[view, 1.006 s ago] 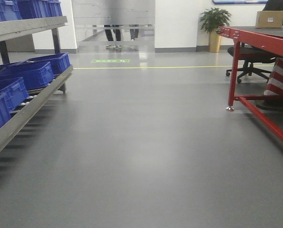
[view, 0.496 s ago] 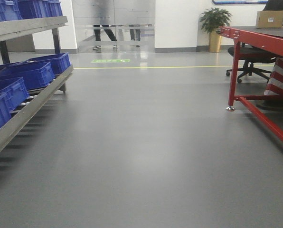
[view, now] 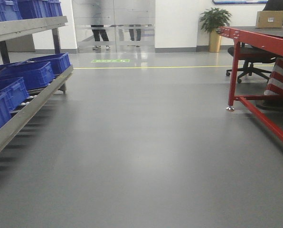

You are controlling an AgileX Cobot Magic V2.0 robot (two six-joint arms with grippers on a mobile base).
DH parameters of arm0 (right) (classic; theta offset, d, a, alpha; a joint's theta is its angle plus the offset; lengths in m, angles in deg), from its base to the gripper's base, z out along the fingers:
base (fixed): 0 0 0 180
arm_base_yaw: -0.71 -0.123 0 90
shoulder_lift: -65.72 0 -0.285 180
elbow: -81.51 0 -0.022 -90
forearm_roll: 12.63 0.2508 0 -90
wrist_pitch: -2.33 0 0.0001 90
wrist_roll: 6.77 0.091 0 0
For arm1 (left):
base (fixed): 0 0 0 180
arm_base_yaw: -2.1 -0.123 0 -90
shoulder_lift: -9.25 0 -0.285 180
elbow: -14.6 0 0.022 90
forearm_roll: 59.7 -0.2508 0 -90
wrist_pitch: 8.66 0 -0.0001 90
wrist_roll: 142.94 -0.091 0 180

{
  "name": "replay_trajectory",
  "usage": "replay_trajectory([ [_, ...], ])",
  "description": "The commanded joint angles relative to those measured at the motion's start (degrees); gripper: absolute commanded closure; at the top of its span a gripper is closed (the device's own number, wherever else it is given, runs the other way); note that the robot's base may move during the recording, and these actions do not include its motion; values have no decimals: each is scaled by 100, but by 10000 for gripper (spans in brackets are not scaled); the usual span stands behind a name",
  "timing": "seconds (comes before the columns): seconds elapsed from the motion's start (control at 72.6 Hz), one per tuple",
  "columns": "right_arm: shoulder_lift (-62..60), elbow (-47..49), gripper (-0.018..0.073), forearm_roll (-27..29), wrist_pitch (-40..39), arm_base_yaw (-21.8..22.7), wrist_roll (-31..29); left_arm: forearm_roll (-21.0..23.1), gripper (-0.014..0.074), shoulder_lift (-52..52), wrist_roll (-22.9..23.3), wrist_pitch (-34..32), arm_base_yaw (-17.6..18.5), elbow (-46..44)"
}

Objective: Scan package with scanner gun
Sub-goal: 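Drive the base forward along the aisle past the blue crates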

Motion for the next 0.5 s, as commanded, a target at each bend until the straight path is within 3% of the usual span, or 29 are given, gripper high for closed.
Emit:
replay_trajectory([
  [0.0, -3, -11, 722, 0, -92, -11, -49, 30, 707, 6, 0, -94, -11, -14],
  [0.482, -3, -11, 722, 0, -92, -11, -49, 30, 707, 6, 0, -94, -11, -14],
])
